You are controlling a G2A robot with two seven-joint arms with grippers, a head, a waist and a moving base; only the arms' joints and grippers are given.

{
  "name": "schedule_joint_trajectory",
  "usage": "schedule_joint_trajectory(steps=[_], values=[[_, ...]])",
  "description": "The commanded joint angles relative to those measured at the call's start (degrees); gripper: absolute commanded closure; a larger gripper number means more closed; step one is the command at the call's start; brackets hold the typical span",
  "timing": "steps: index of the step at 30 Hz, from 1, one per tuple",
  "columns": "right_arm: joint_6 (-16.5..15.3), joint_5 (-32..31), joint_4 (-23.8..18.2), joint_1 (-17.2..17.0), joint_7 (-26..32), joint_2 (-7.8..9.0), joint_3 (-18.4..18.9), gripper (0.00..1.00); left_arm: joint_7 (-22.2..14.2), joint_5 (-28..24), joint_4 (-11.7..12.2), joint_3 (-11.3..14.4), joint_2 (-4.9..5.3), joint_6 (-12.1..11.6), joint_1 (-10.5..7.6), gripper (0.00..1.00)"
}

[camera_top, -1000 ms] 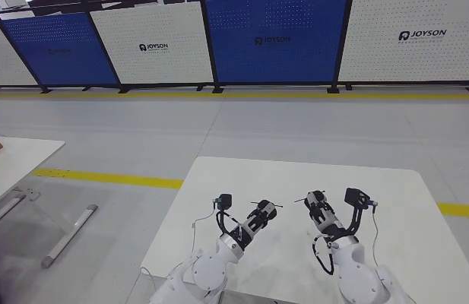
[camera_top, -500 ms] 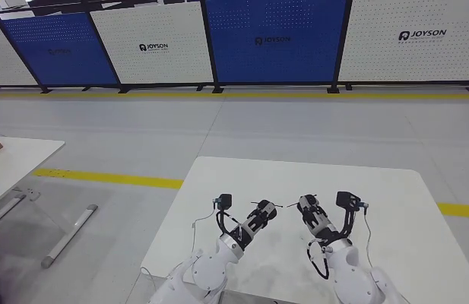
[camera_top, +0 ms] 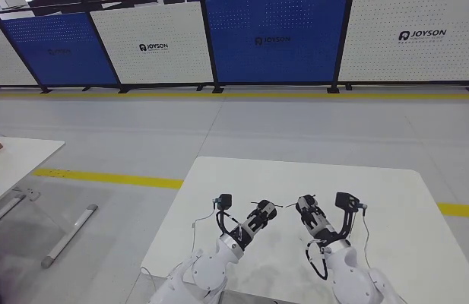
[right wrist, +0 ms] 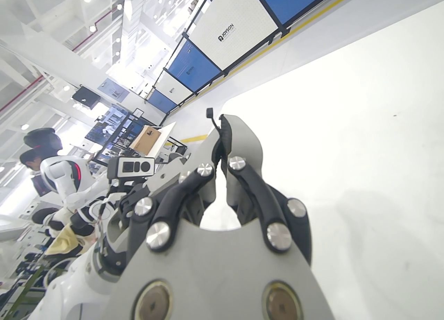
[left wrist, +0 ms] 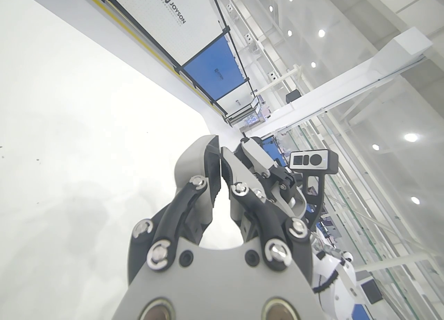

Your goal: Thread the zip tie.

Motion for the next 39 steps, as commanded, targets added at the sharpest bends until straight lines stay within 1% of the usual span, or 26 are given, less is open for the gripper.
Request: schedule_joint_trajectory(steps=[1,5,8,20,25,29,39], values=[[-0.52,0.24,-0.02,-0.11,0.08,-0.04,0.15,1.00,0.00,0.00,0.00,0.00,0.00,0.00,0.00,1.00],[-1.23,0.30,-0.41,-0.33,0.17,-0.13,0.22,1.00,0.00,0.00,0.00,0.00,0.00,0.00,0.00,1.00],[-1.18,-0.39,-0.40,-0.19,0.18,-0.23,0.07,1.00,0.00,0.00,0.00,0.00,0.00,0.00,0.00,1.00],[-0.41,-1.33,1.81,1.50,0.29,-0.96,-1.11,1.00,0.00,0.00,0.00,0.00,0.00,0.00,0.00,1.00],[-0.83,-0.64,0.96,0.54,-0.40,-1.01,-0.15,1.00,0.00,0.00,0.00,0.00,0.00,0.00,0.00,1.00],[-1.47,-0.81,0.37,-0.33,0.51,-0.91,0.41,1.00,0.00,0.00,0.00,0.00,0.00,0.00,0.00,1.00],[-1.43,-1.76,0.79,0.07,0.32,-1.29,-0.17,1.00,0.00,0.00,0.00,0.00,0.00,0.00,0.00,1.00]])
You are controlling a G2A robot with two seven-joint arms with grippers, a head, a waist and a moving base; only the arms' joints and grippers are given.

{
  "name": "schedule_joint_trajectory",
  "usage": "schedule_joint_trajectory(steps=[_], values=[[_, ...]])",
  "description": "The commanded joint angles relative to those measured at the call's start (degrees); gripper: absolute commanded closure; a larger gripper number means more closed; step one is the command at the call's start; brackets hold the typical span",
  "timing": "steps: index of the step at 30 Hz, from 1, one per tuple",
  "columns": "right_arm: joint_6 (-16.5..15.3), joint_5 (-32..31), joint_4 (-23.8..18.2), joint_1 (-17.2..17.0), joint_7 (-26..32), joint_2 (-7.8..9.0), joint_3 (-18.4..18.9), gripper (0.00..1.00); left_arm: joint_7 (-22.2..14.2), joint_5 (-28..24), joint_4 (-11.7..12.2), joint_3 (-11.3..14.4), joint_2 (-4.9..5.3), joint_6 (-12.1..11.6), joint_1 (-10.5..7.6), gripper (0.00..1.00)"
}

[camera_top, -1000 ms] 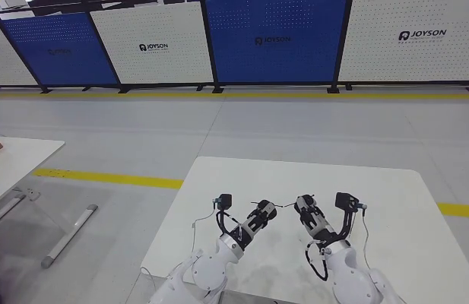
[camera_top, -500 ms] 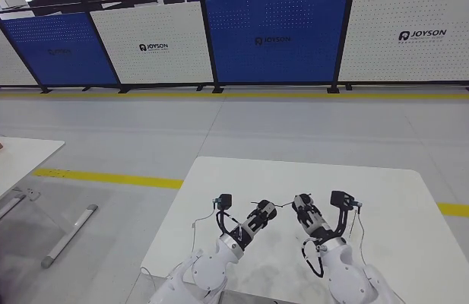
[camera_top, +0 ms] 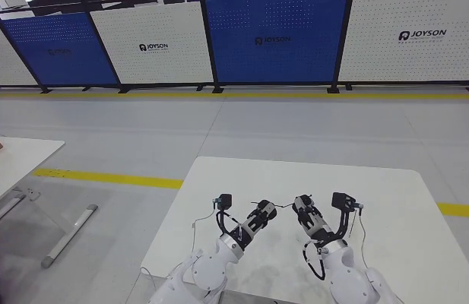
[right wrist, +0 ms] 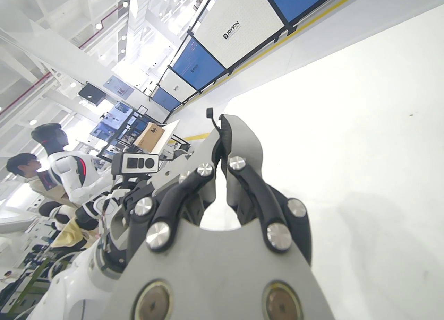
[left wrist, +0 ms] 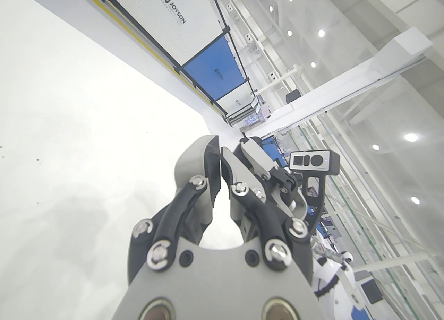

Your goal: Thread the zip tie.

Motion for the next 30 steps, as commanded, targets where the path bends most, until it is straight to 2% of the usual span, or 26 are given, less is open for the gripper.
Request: schedule_joint_trajectory(steps=[1,9,30], values=[[0.06,-0.10,0.08,0.00,-0.22,-0.07,-0.02,1.00,0.00,0.00,0.00,0.00,0.00,0.00,0.00,1.00],[-0.39,0.25,-0.37,-0.97,-0.62,-0.12,1.09,1.00,0.00,0.00,0.00,0.00,0.00,0.00,0.00,1.00],[0.16,-1.02,0.10,-0.85,-1.23,-0.79,0.60,1.00,0.00,0.00,0.00,0.00,0.00,0.00,0.00,1.00]])
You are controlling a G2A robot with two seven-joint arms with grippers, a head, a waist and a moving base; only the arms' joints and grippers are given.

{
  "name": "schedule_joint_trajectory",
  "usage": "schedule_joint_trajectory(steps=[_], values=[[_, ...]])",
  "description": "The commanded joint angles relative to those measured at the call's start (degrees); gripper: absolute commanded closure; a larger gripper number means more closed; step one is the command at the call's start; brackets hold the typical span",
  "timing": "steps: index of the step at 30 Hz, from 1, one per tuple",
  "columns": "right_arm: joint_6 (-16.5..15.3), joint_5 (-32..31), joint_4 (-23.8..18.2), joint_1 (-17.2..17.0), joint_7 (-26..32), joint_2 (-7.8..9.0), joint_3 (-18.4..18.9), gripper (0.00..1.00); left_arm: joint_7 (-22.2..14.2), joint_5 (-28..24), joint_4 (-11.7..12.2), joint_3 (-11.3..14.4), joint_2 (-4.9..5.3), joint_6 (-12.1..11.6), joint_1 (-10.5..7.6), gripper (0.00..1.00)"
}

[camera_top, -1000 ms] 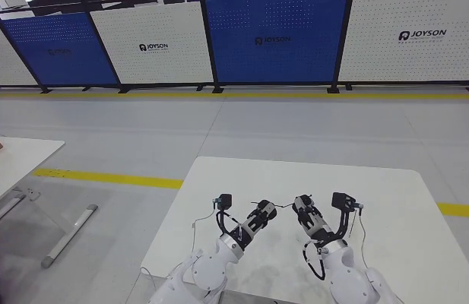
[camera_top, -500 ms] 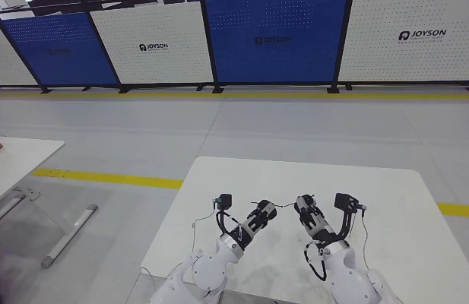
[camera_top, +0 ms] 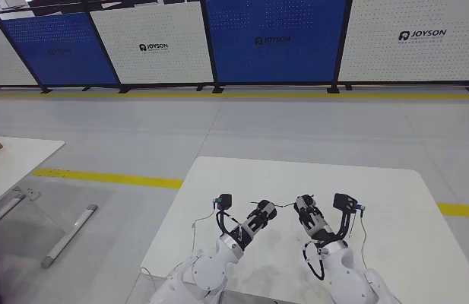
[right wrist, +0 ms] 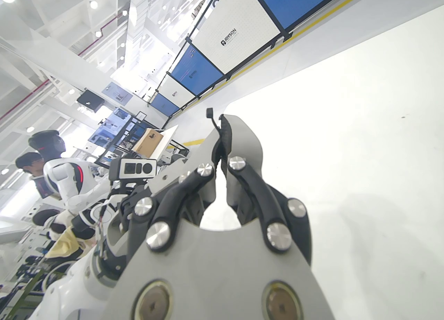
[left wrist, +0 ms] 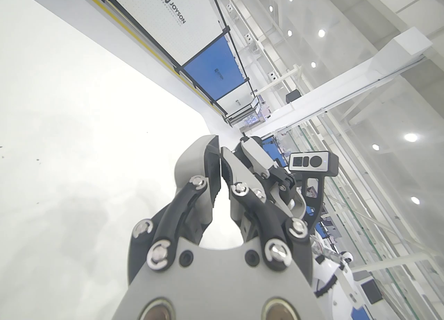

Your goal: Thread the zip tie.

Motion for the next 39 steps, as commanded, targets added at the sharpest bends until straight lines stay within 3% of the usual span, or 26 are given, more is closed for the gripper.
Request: schedule_joint_trajectory(steps=[1,14,31,39], values=[[-0.04,-0.05,-0.04,-0.07,0.03,-0.04,0.04,1.00,0.00,0.00,0.00,0.00,0.00,0.00,0.00,1.00],[-0.62,-0.47,-0.78,-0.69,0.44,-0.23,0.39,1.00,0.00,0.00,0.00,0.00,0.00,0.00,0.00,1.00],[-1.33,0.29,1.18,0.45,2.63,-0.76,-0.57,1.00,0.00,0.00,0.00,0.00,0.00,0.00,0.00,1.00],[-2.49,3.14,4.26,1.84,0.20,-1.40,-0.86,1.00,0.00,0.00,0.00,0.00,0.00,0.00,0.00,1.00]])
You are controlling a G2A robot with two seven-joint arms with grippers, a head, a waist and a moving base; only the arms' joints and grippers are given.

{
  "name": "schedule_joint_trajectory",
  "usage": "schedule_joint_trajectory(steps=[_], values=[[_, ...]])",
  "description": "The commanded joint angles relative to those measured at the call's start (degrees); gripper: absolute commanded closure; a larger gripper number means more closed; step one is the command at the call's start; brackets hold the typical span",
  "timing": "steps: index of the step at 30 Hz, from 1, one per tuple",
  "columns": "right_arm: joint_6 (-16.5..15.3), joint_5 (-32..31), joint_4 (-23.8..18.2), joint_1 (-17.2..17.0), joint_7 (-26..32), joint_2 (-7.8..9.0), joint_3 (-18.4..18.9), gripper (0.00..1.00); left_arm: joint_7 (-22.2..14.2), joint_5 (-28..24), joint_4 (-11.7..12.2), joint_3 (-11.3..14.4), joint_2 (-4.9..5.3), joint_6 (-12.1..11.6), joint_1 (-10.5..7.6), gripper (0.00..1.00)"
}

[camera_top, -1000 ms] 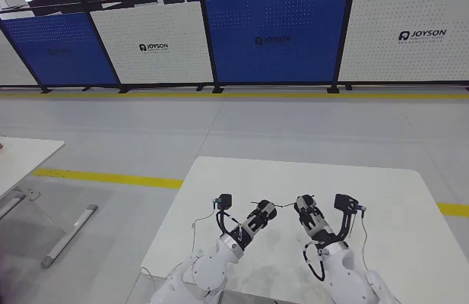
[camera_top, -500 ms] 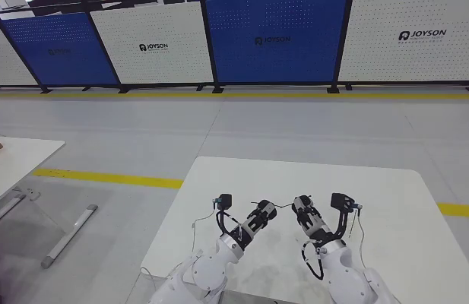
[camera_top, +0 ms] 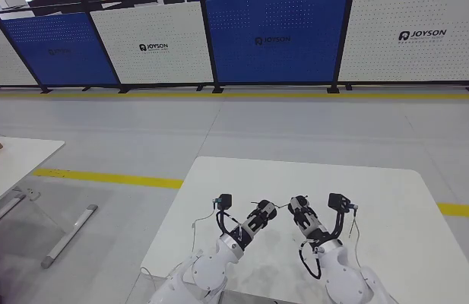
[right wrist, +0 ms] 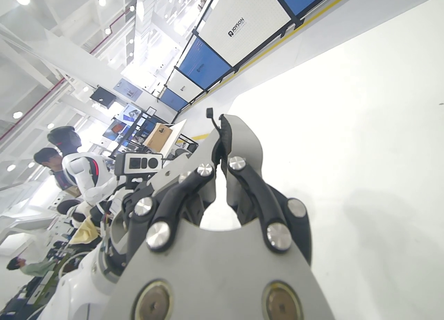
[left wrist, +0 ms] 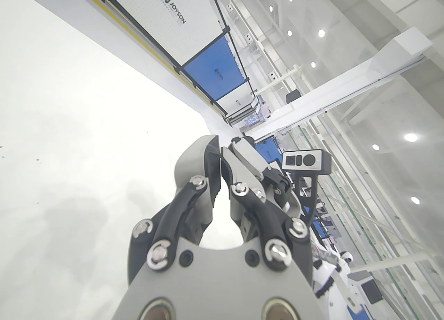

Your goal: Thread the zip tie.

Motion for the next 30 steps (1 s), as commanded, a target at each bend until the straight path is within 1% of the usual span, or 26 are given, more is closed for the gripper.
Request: schedule_joint_trajectory(steps=[1,5,7,11,15,18,23,26,27,29,30], values=[[-0.58,0.45,0.41,0.20,-0.65,-0.14,-0.17,1.00,0.00,0.00,0.00,0.00,0.00,0.00,0.00,1.00],[-1.86,1.18,-0.28,-0.59,-1.23,-0.12,0.55,1.00,0.21,-3.50,0.38,-0.14,-0.23,0.38,-0.24,1.00],[-2.06,1.13,-0.44,-0.78,-1.19,-0.11,0.70,1.00,-0.79,-4.71,0.40,-0.03,-0.27,0.12,-0.41,1.00],[-2.54,0.99,-1.06,-1.10,-1.02,-0.14,0.74,1.00,-1.71,-8.46,0.03,-0.22,-0.40,-0.58,-0.30,1.00],[-1.64,0.47,-1.01,-0.85,-0.01,-0.19,0.59,1.00,-1.67,-7.91,-0.16,-0.31,-0.38,-0.73,-0.31,1.00],[-0.90,0.30,-0.91,-0.59,0.86,-0.24,0.55,1.00,-0.45,-6.49,-0.26,-0.12,-0.42,-0.59,-0.20,1.00],[-0.43,0.31,-0.98,-0.59,1.23,-0.24,1.07,1.00,0.65,-4.57,0.16,0.25,-0.51,0.57,-0.51,1.00],[-0.45,0.30,-0.97,-0.64,1.41,-0.25,1.28,1.00,1.38,-4.03,0.28,0.70,-0.64,0.74,-0.61,1.00],[-0.48,0.31,-0.99,-0.66,1.45,-0.25,1.34,0.94,1.57,-4.03,0.32,0.75,-0.67,0.84,-0.68,1.00],[-0.62,0.29,-1.13,-0.79,1.54,-0.25,1.49,0.91,1.91,-3.89,0.40,0.85,-0.73,1.03,-0.80,1.00],[-0.70,0.27,-1.23,-0.86,1.58,-0.24,1.56,0.86,2.18,-3.49,0.43,0.86,-0.75,1.17,-0.87,1.00]])
